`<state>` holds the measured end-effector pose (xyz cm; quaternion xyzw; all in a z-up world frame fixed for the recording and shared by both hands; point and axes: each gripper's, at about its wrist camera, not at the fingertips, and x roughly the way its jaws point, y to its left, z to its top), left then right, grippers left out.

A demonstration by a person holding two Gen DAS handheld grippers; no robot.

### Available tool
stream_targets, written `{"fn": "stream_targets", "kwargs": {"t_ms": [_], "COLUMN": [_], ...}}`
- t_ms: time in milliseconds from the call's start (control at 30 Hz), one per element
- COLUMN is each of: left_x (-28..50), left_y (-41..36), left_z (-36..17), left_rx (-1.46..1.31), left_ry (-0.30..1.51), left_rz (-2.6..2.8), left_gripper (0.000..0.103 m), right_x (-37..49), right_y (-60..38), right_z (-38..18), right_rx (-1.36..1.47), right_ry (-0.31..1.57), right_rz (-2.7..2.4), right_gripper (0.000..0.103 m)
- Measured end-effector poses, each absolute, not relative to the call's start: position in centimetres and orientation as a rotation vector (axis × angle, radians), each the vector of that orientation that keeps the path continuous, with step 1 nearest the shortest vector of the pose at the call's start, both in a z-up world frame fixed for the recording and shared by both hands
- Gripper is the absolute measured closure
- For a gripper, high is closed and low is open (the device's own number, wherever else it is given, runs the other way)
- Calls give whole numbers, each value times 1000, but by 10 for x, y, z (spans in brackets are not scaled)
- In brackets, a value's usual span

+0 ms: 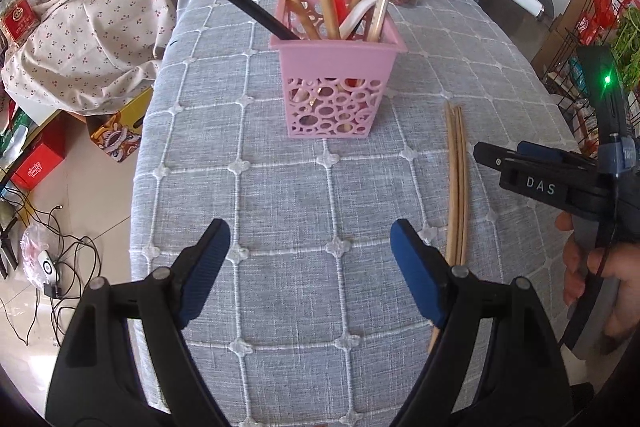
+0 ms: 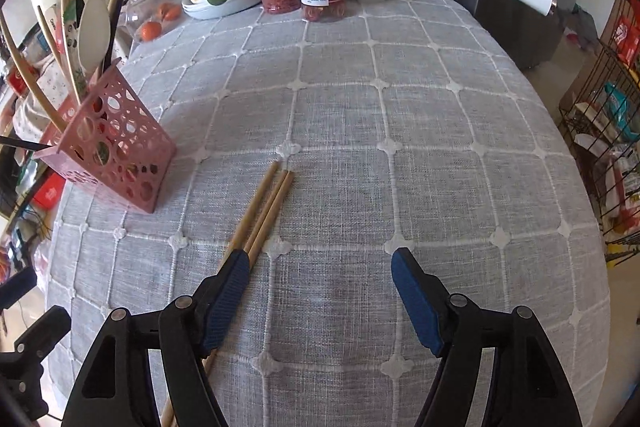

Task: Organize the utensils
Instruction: 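Grasp one of the two remaining bamboo chopsticks with the right tool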

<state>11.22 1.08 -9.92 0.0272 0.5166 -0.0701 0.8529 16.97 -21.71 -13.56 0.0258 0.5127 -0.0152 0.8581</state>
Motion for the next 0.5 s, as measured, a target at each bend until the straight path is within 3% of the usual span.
{"fn": "stream_targets", "kwargs": {"t_ms": [500], "left_x": [113], "left_y": [12], "left_z": [-100], "left_rx": [56], "left_ry": [1095], "left_rz": [-150], "left_gripper": [20], "right_x": [173], "right_y": [-202], "right_z": [-142], "right_rx": [-16], "right_ry": [1089], "right_rz": [-54], "right_gripper": [27]}}
